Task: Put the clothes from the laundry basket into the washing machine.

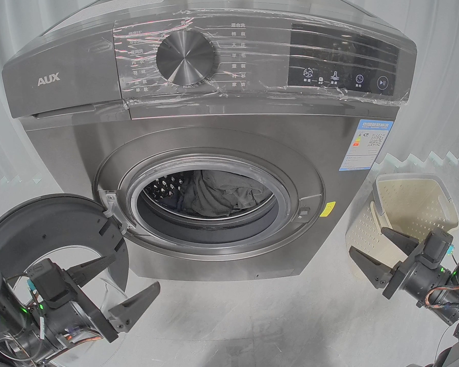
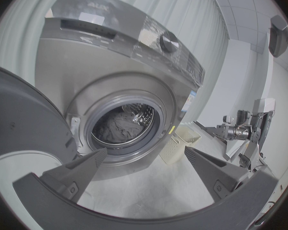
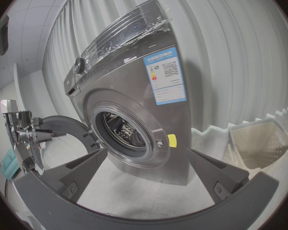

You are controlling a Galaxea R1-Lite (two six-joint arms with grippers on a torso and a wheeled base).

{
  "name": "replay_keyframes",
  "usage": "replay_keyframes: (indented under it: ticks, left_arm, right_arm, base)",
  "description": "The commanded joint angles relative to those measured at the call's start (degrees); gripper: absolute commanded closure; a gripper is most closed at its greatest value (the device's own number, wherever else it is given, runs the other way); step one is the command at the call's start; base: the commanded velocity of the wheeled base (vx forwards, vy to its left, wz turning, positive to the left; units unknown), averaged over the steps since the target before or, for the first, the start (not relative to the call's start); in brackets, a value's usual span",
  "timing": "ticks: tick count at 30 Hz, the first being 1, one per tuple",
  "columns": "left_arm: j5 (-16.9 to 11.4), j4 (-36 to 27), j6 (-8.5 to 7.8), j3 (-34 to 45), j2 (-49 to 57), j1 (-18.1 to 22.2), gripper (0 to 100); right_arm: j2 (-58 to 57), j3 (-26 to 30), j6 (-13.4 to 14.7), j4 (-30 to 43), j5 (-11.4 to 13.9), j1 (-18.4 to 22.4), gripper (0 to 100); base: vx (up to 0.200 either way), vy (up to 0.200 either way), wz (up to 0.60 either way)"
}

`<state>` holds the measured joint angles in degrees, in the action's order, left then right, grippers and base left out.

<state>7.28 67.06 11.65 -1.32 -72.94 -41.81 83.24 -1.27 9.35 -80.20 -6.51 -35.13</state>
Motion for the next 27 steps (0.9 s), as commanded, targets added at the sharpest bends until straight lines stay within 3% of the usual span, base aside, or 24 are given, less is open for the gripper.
replay_keyframes:
  ticks: [1, 4, 9, 11, 16, 19, 21, 27]
  left_arm:
    - [2.2, -3.4, -0.23, 1.3, 10.4, 2.0, 0]
    - [5.0, -9.0, -0.4, 1.3, 15.1, 2.9, 0]
    - [5.0, -17.7, -0.84, 1.3, 24.8, 7.5, 0]
    - [4.9, -22.9, -2.51, 1.3, 31.7, 9.4, 0]
    - [4.7, -31.5, -4.1, 1.3, 39.9, 14.5, 0]
    - [4.4, -33.7, -7.44, 1.3, 43.3, 17.7, 0]
    - [3.6, -35.7, -8.67, 1.3, 45.4, 20.1, 0]
    - [2.9, -43.9, -8.14, 1.3, 52.8, 28.6, 0]
  right_arm:
    - [-14.2, 1.2, -2.0, 11.6, -0.3, 4.0, 0]
    - [-19.1, 1.2, -2.1, 19.1, -1.8, 6.2, 0]
    - [-27.3, 1.2, -2.1, 28.5, -2.5, 7.6, 0]
    - [-33.3, 1.2, -3.4, 35.4, -2.3, 10.0, 0]
    - [-43.1, 1.1, -5.7, 46.5, -2.0, 14.7, 0]
    - [-48.6, 1.1, -7.8, 50.2, -1.8, 17.5, 0]
    - [-52.0, 1.1, -8.1, 52.9, -1.8, 19.2, 0]
    - [-64.6, 1.0, -9.2, 60.0, -1.7, 26.8, 0]
  base:
    - [-0.2, 0.0, 0.0]
    - [-0.2, 0.0, 0.0]
    - [-0.2, 0.0, 0.0]
    - [-0.2, 0.0, 0.0]
    - [-0.2, 0.0, 0.0]
    - [-0.2, 0.0, 0.0]
    - [-0.2, 0.0, 0.0]
    - [-0.133, 0.0, 0.0]
